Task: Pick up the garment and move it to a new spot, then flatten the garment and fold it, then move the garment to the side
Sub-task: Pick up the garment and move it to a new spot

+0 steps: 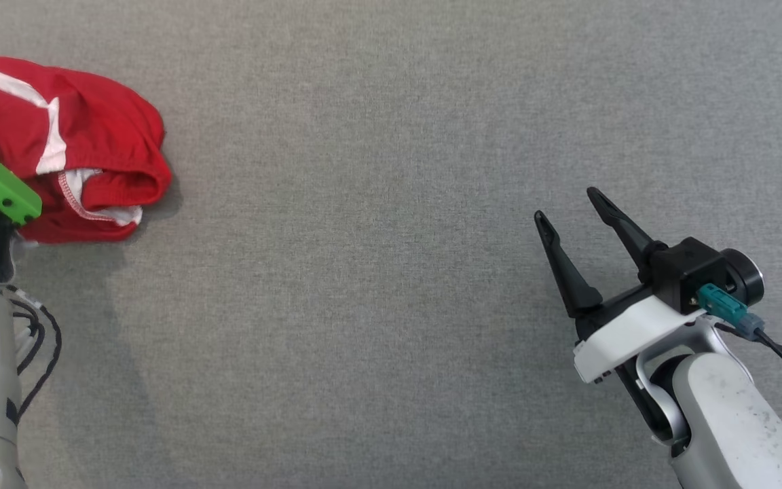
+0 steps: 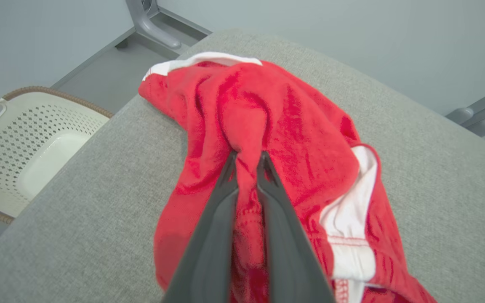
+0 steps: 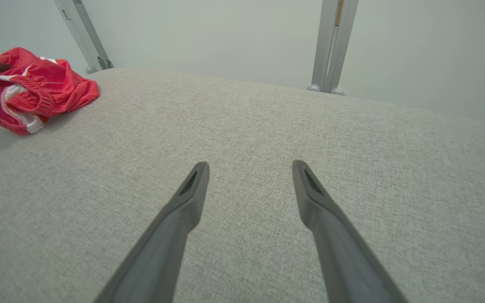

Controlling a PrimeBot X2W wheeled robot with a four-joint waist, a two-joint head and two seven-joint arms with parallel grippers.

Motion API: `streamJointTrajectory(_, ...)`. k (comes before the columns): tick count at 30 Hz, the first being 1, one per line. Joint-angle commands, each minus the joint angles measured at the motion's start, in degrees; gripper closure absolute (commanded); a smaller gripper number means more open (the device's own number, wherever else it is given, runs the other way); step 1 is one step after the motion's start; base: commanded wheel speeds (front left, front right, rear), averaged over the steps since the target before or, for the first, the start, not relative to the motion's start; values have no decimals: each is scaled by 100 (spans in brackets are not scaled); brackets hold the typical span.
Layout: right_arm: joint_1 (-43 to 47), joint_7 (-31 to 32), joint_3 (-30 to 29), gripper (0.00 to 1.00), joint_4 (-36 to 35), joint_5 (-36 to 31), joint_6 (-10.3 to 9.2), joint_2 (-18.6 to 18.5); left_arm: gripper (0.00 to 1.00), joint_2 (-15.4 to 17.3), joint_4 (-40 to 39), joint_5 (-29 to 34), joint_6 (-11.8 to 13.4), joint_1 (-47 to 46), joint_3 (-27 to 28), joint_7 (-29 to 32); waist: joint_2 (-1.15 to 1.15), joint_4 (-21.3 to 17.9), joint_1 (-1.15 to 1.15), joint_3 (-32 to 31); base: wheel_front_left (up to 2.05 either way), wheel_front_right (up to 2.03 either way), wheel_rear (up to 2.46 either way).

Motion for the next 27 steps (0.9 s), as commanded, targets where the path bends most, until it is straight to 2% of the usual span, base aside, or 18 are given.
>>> streamJointTrajectory(1,68,-95,5,0,111,81,-11,35,100,62,-165,118,-101,-118,-99,-107,0,4,-1,-687,0,0,0)
streamJointTrajectory(8,395,-324,-54,0,451,165,-10,261,100,-107,-1013,332,-447,-197,-571,-391,0,-282,-1,-1558,0,0,0)
streamJointTrajectory(13,575,-274,-52,0,445,131,-11,293,100,-370,-1756,286,-540,-51,-942,-89,0,-696,-1,-1850,0,0,0)
streamJointTrajectory(19,665,-205,-105,0,296,100,-10,329,100,-674,-2800,238,-572,124,-1334,293,0,-1254,-1,-1913,0,0,0)
streamJointTrajectory(27,591,-180,-146,0,156,92,-10,333,100,-1156,-3871,86,-589,493,-1886,514,0,-2130,-1,-1617,0,0,0)
